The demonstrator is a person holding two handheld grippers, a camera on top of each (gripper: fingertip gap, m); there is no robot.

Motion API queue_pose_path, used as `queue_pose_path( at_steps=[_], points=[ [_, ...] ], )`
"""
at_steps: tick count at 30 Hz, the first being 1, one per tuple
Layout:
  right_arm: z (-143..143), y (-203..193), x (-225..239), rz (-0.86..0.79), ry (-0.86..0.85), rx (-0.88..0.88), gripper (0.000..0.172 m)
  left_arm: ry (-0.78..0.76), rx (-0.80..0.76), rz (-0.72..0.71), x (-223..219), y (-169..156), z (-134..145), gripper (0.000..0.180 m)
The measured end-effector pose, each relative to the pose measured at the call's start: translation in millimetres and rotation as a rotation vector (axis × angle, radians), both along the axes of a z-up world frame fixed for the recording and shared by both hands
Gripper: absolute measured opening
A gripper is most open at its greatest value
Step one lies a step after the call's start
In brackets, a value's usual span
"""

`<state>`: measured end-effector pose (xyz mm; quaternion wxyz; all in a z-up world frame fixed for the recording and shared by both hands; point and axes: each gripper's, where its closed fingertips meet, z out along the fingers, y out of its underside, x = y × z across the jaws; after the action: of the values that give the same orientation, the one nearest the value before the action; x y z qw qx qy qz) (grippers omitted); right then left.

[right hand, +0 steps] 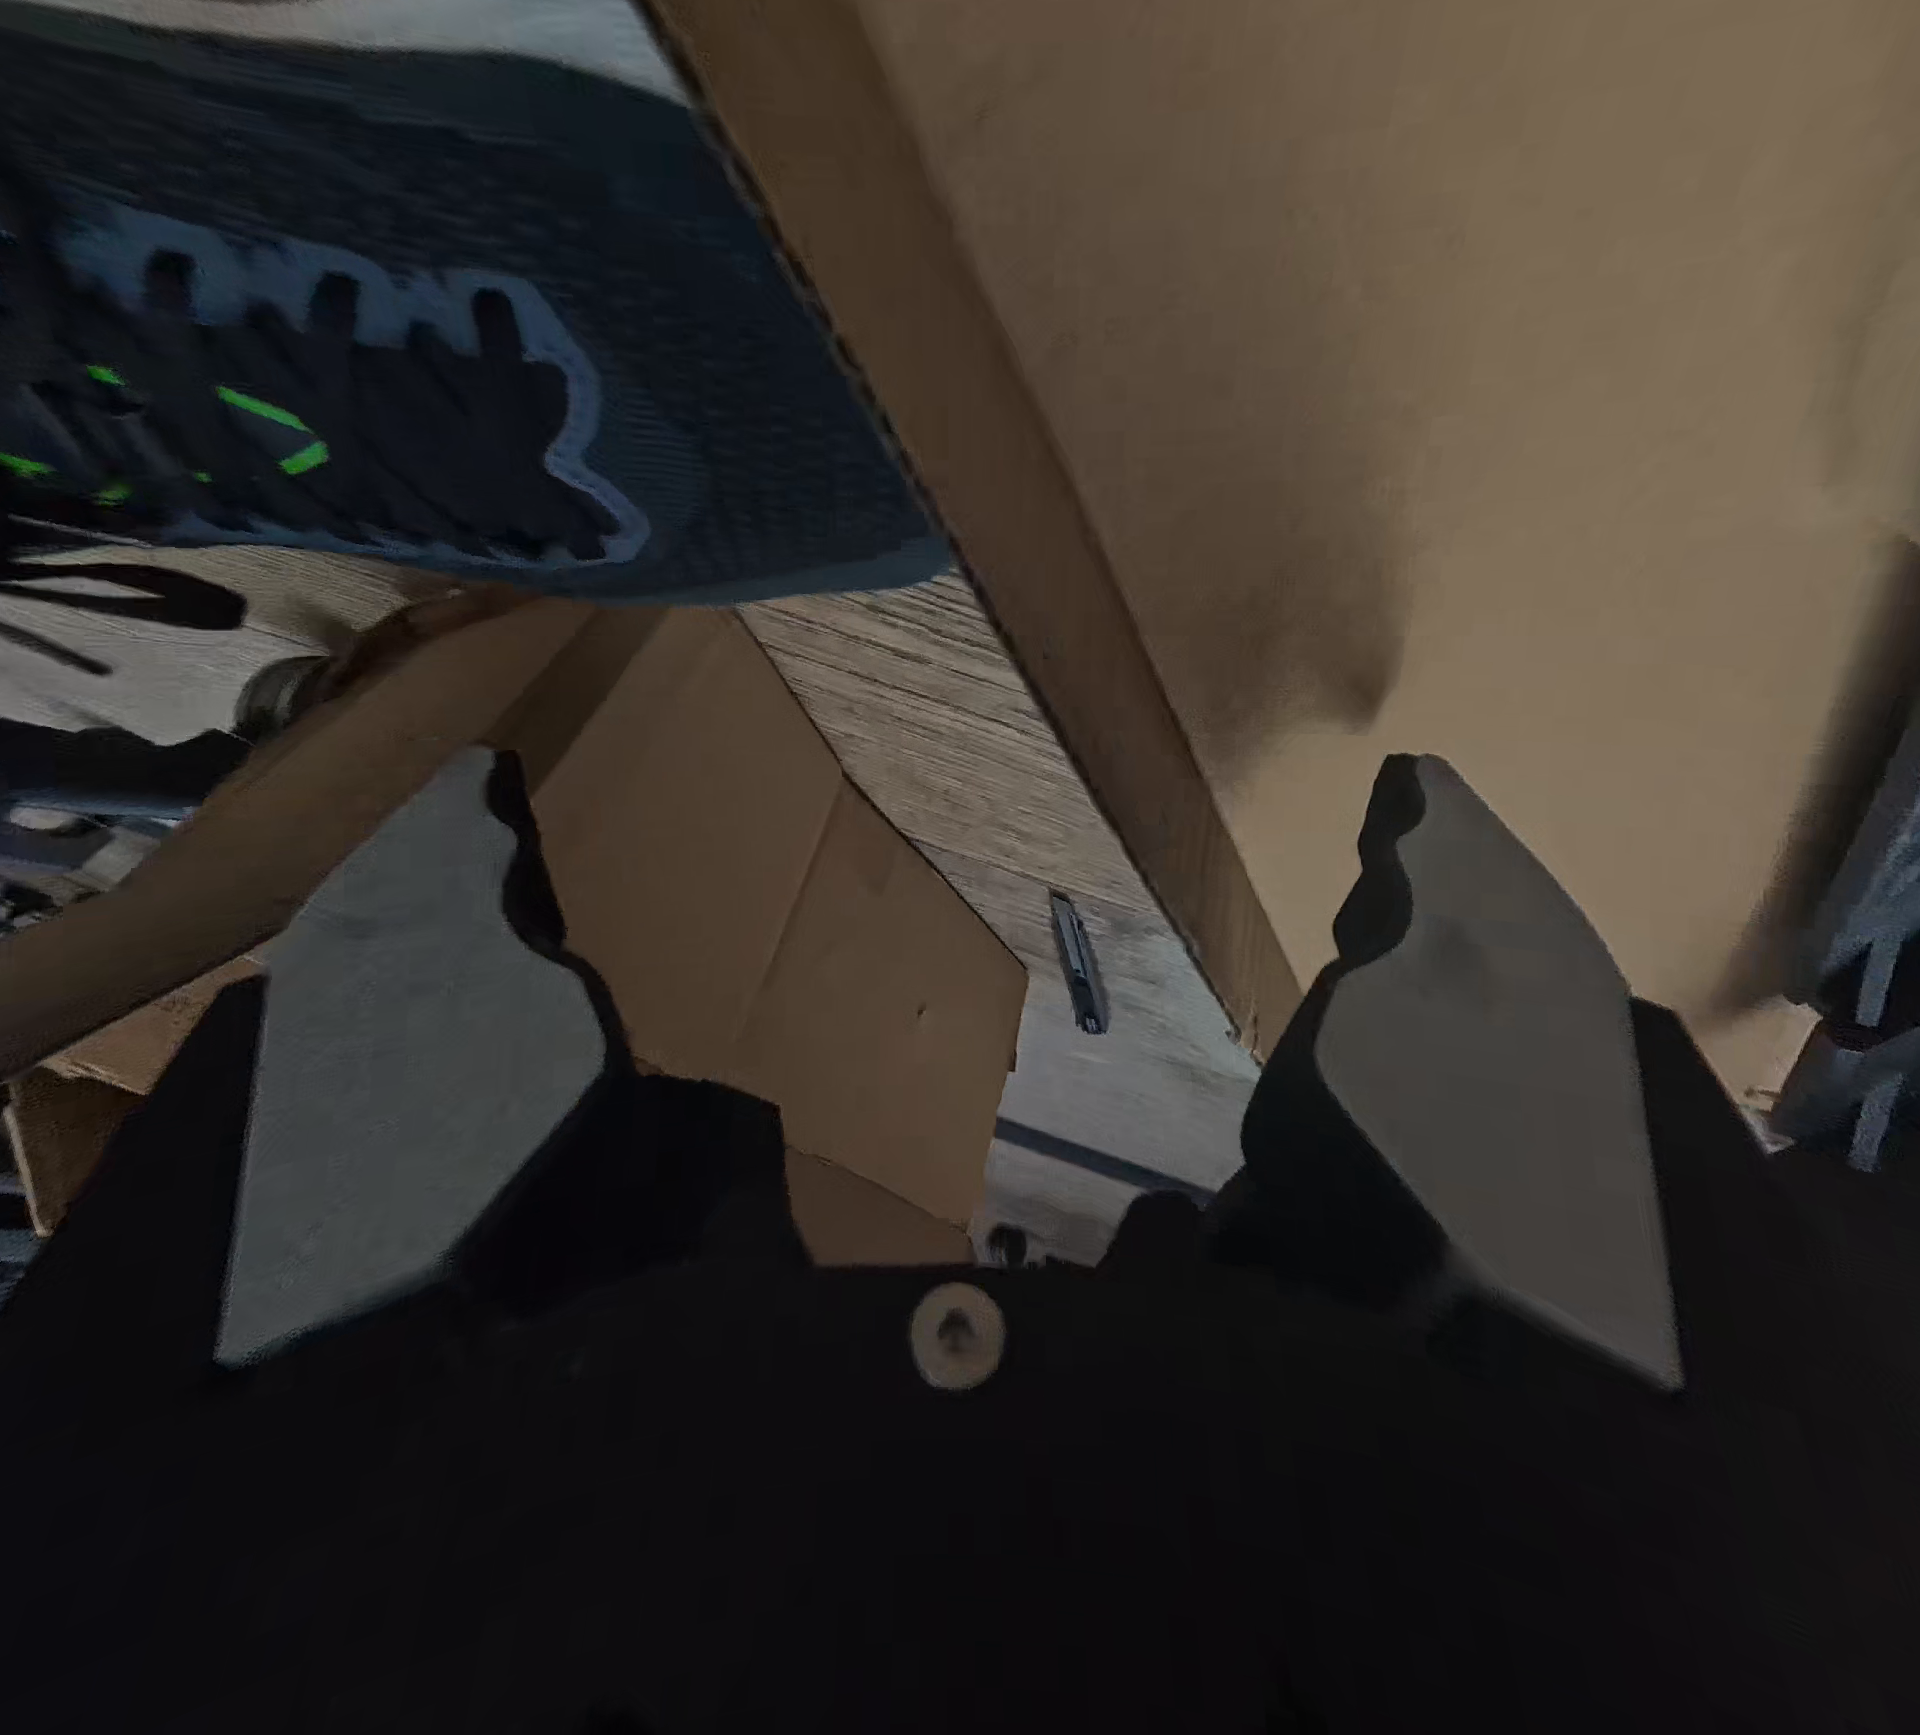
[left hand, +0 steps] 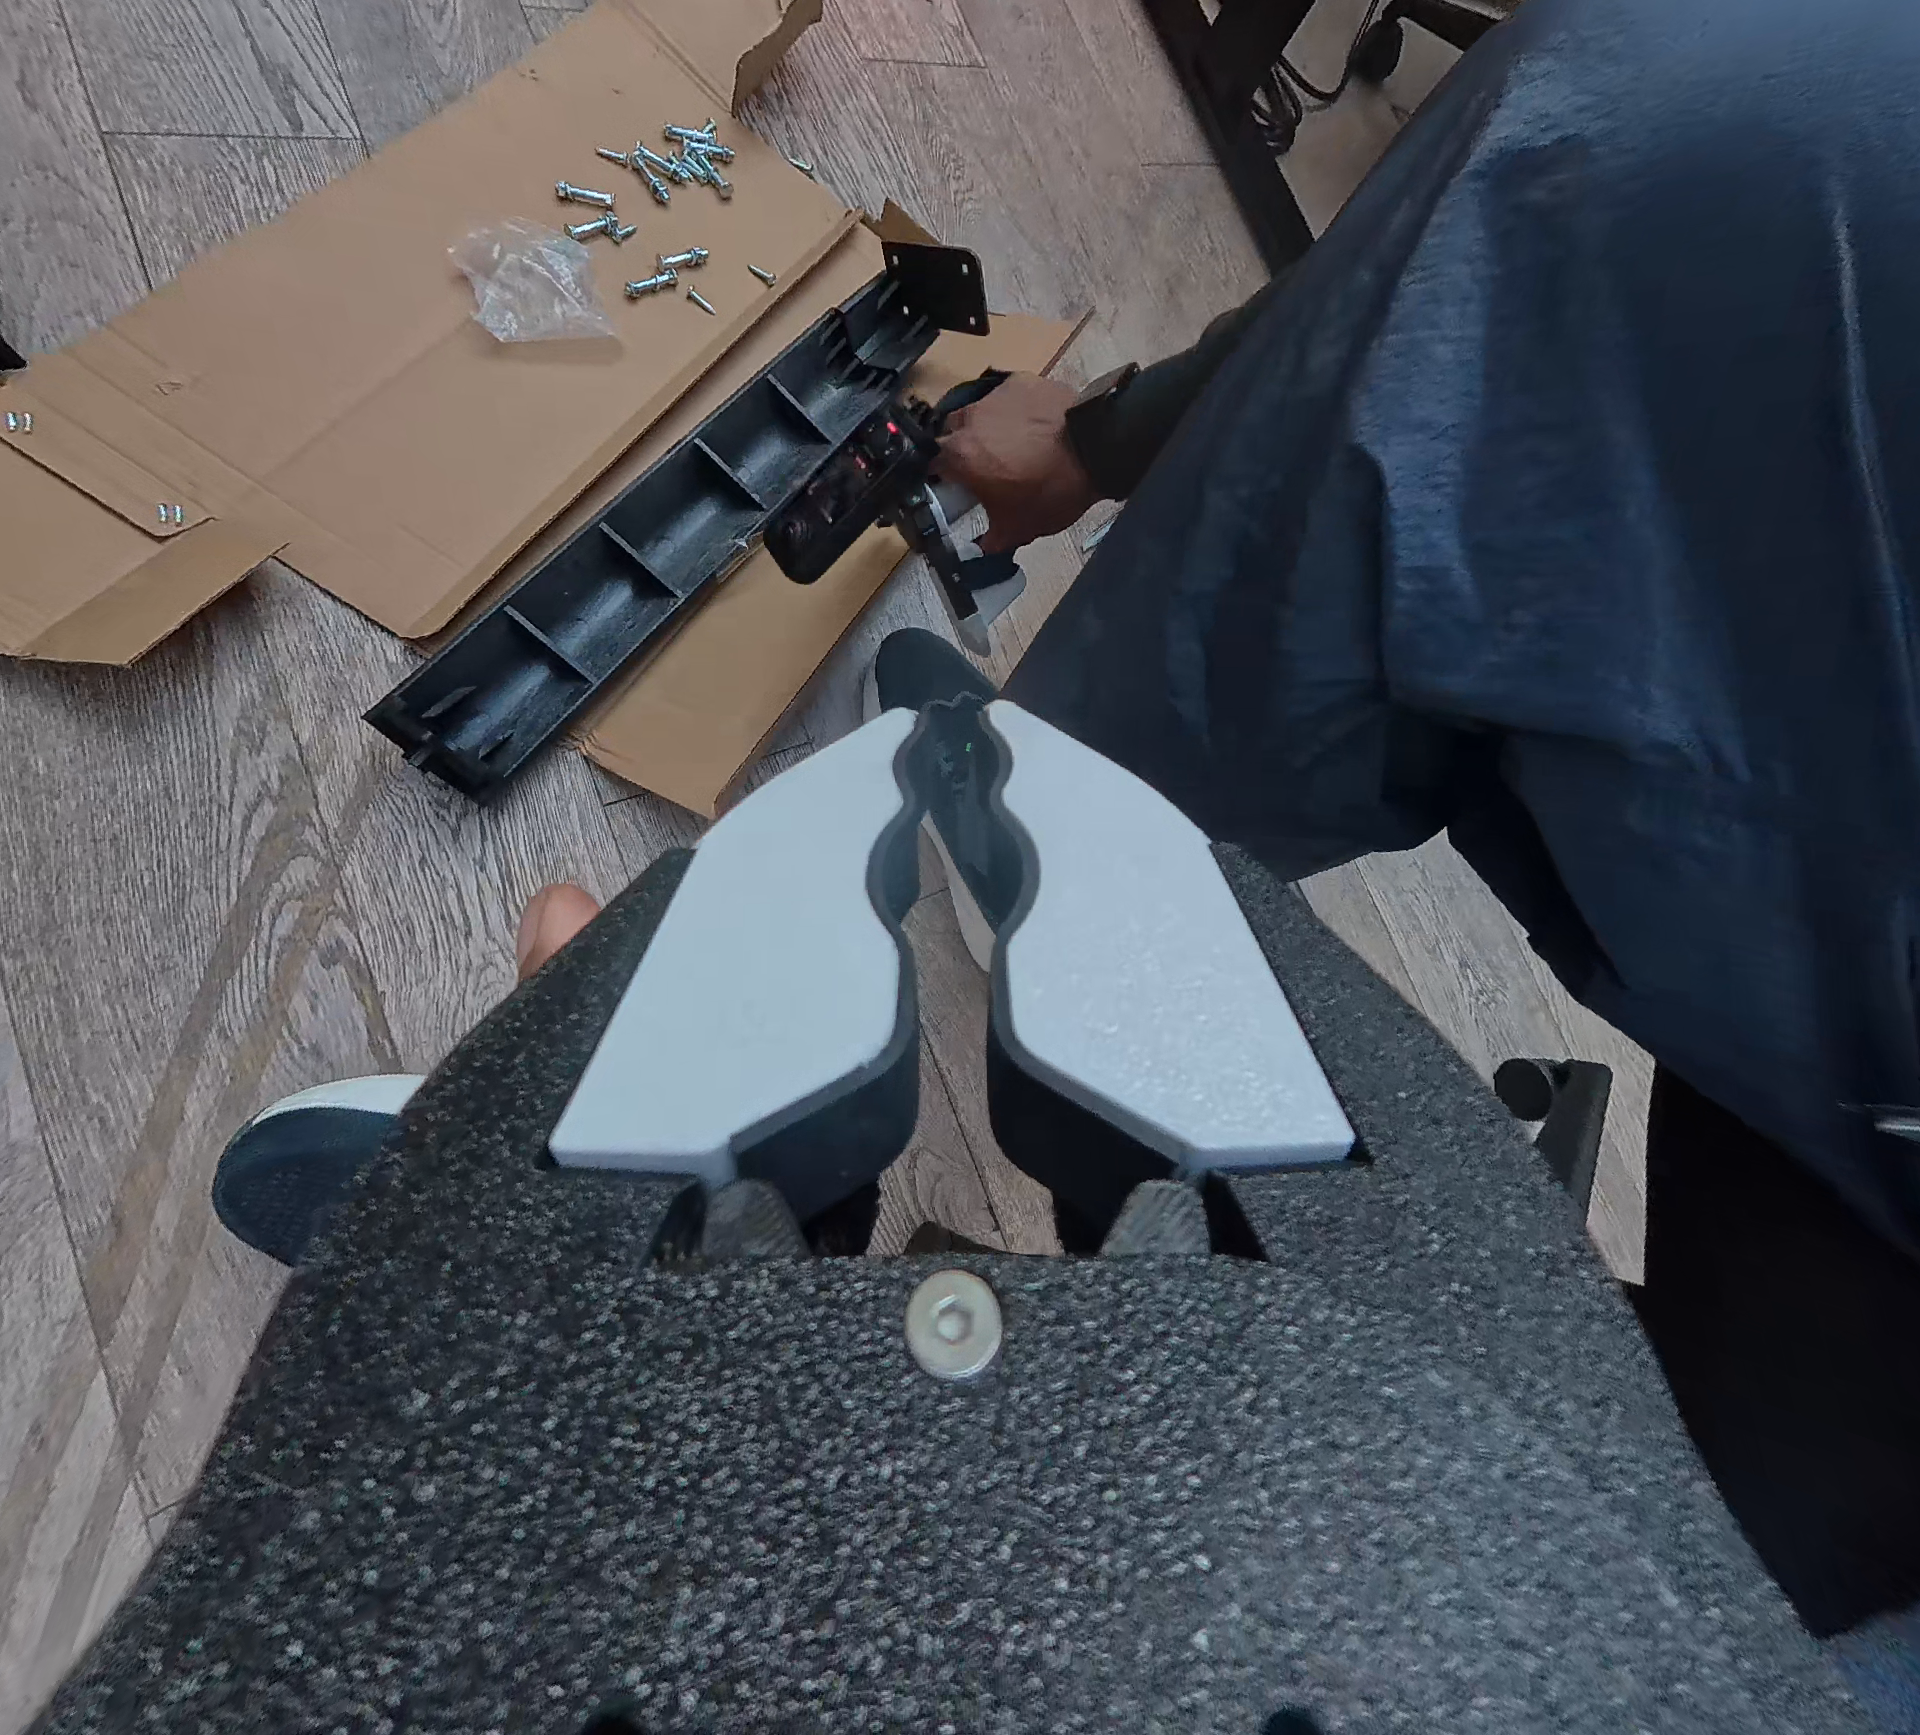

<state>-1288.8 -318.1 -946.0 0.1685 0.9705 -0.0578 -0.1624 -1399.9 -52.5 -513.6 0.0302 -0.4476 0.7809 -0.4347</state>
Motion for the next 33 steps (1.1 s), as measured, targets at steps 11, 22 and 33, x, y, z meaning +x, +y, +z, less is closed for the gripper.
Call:
queue_pose_path(
  at_steps=[11, 22, 33],
  points=[
    [-40.4, -9.5, 36.0, 0.18, -0.102, -0.286, 0.106, 0.031, -0.071, 0.067, 0.6, 23.5, 3.3, 0.005],
    [-43.3, 1.8, 18.0, 0.085, -0.102, -0.266, 0.134, 0.025, -0.117, 0.098, -8.9, 36.3, 10.4, 0.002],
    [-45.2, 6.7, 34.2, 0.128, -0.153, -0.277, 0.109, 0.044, -0.144, 0.097, -12.5, 36.2, 11.8, 0.0]
  ],
)
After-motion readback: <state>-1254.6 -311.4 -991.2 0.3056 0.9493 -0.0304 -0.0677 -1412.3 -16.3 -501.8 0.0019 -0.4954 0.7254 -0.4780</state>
